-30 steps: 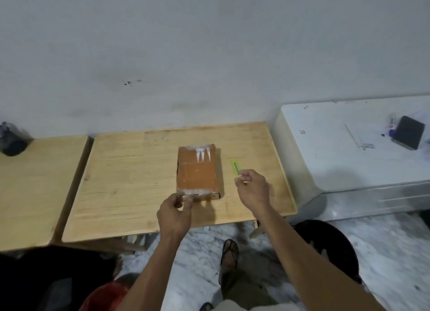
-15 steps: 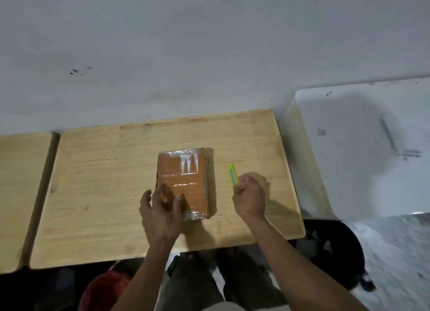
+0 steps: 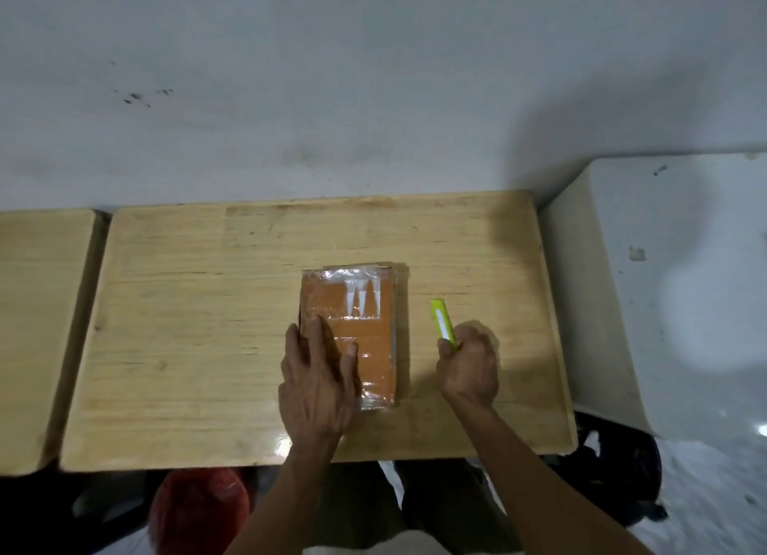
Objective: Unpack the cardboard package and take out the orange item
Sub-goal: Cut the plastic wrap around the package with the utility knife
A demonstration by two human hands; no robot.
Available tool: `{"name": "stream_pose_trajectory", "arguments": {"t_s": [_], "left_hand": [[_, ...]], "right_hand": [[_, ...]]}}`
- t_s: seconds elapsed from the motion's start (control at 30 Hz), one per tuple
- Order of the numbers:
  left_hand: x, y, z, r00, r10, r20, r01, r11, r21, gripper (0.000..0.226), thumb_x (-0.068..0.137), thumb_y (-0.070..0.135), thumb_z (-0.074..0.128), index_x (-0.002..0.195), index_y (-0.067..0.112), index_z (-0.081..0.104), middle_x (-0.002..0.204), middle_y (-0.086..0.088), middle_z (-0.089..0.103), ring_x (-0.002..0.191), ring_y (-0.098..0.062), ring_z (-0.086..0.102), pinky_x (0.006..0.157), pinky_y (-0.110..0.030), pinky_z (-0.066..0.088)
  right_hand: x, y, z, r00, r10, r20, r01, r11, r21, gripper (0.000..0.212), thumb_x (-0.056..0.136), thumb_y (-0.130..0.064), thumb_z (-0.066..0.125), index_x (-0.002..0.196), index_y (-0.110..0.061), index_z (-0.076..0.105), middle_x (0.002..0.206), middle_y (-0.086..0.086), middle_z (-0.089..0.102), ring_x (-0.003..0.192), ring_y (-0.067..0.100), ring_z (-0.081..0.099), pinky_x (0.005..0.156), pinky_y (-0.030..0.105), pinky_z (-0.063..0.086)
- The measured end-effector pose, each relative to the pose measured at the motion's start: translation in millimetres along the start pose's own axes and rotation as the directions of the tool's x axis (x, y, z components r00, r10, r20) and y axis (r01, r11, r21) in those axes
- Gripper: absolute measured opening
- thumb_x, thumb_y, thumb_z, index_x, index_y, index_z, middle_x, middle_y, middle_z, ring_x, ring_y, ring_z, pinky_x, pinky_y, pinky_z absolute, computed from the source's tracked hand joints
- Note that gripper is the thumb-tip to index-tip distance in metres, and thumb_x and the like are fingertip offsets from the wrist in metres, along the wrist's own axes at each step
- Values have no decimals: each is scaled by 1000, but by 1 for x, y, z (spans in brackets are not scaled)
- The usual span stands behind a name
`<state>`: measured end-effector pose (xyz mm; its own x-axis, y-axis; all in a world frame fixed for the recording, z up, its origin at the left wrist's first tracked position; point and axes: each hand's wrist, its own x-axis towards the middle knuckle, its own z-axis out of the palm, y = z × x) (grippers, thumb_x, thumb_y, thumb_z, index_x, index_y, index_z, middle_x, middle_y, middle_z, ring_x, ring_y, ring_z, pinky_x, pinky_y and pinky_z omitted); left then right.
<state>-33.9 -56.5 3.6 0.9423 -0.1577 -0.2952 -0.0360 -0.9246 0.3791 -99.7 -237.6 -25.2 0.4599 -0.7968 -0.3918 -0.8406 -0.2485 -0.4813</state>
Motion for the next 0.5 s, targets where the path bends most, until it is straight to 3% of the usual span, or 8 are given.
{"name": "stream_pose_trajectory", "arguments": {"t_s": [0.07,0.2,0.33,0.5], "left_hand": [[0,1,-1,1000,-11,3,11,1000,19,72,95,70,30,155,33,13,161,-11,19,133,-41,44,93,-60,50],[0,5,-1,1000,-29,-4,29,999,32,74,94,73,25,156,33,12,164,-10,14,140,-38,37,101,-59,45],[-3,10,5,998,-33,-45,33,999,19,73,95,70,27,157,34,16,162,-8,19,137,-36,41,97,-57,49],[-2,7,12,995,-40,-90,44,998,35,68,96,65,33,154,32,26,159,-10,27,130,-35,47,90,-53,52]], "right_hand": [[3,-1,0,1000,3,13,-4,1000,30,16,86,-18,64,101,-12,65,103,15,63,99,36,61,77,35,47],[7,-3,-10,999,-2,44,-9,967,256,9,90,-17,63,98,-15,59,92,6,67,82,25,64,73,24,42],[6,-13,-17,989,-11,146,-72,829,555,8,98,-22,55,103,-19,50,83,6,72,61,19,68,69,38,57],[1,-32,-23,976,-131,173,16,837,547,11,100,-26,50,110,-26,47,82,6,66,49,12,58,55,36,54]]}}
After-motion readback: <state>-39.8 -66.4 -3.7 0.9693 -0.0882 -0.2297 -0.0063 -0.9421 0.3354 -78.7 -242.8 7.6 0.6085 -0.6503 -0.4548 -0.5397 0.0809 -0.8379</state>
